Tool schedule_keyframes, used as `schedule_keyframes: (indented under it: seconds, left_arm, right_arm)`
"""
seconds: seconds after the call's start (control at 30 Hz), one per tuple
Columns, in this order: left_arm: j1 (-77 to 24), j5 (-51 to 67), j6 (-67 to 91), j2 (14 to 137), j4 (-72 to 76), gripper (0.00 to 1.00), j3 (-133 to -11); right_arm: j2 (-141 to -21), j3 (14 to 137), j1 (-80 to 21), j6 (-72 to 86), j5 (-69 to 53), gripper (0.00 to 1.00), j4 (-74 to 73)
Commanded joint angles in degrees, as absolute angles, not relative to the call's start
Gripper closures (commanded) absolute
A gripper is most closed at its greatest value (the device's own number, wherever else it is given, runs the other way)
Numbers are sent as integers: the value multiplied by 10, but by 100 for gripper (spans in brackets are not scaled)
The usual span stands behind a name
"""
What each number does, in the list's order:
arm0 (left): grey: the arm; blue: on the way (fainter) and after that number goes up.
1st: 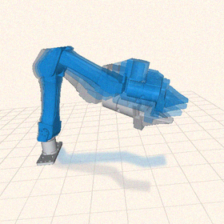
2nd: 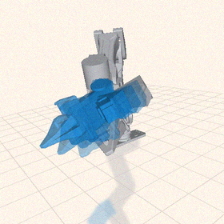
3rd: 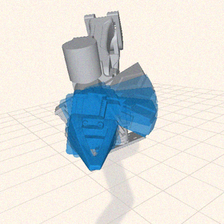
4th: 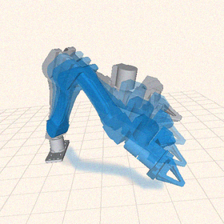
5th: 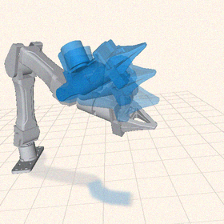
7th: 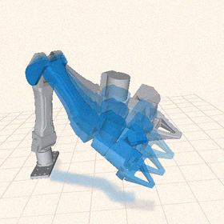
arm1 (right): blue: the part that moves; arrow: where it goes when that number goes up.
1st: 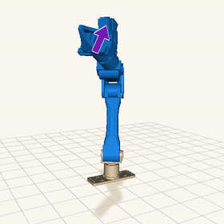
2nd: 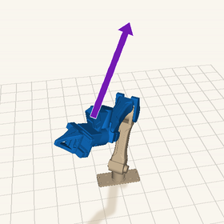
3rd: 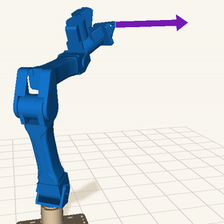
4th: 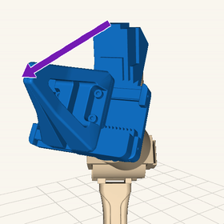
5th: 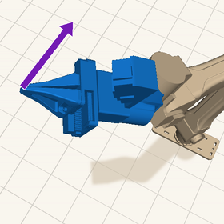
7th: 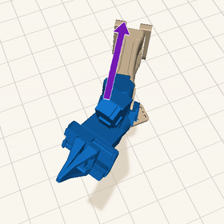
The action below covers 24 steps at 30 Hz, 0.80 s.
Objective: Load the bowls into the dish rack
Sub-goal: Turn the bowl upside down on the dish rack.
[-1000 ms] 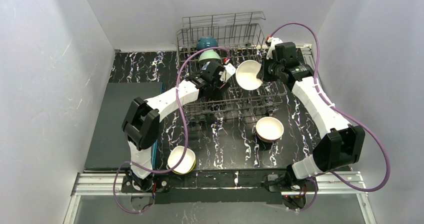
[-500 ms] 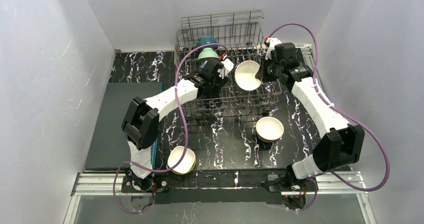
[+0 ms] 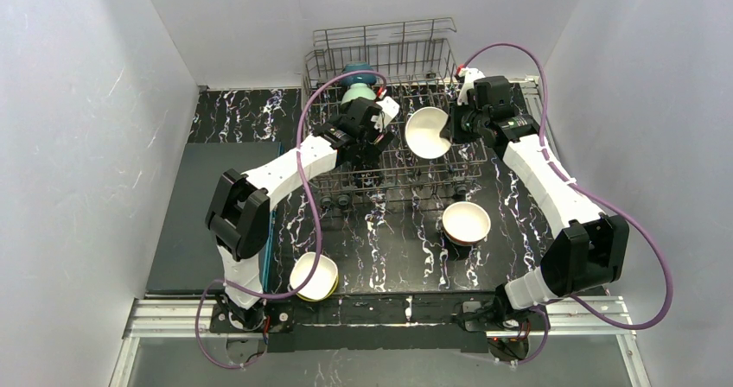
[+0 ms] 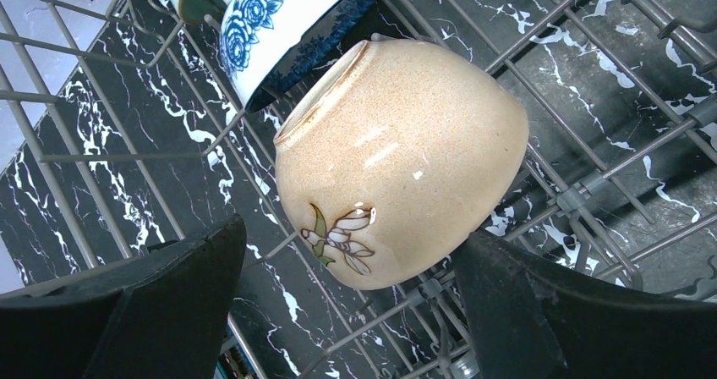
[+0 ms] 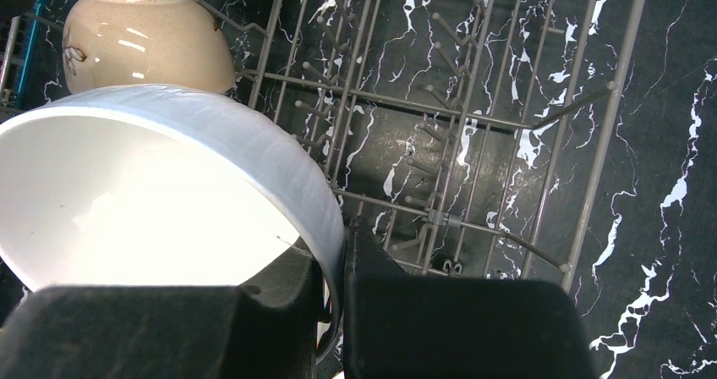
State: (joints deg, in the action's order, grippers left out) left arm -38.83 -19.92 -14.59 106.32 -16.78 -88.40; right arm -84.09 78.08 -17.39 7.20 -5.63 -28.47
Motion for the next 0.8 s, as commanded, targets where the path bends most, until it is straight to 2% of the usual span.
schedule_keyframes:
  seconds: [0.0, 0.3, 0.47, 0.77]
  left_arm:
    - [-376, -212, -161, 1036, -153, 12, -897]
    - [-375, -132, -188, 1032, -211, 7, -883]
    - [-375, -113, -146, 991, -221, 2, -869]
    - [-366, -38, -53, 935, -286, 2, -894]
  right_arm:
    - [-820, 787, -176, 69, -78, 99, -234]
    - [-822, 795, -176, 62, -85, 99, -229]
    - [-815, 791, -176, 61, -82, 99, -217]
    - [-793, 754, -176, 51, -121, 99, -157]
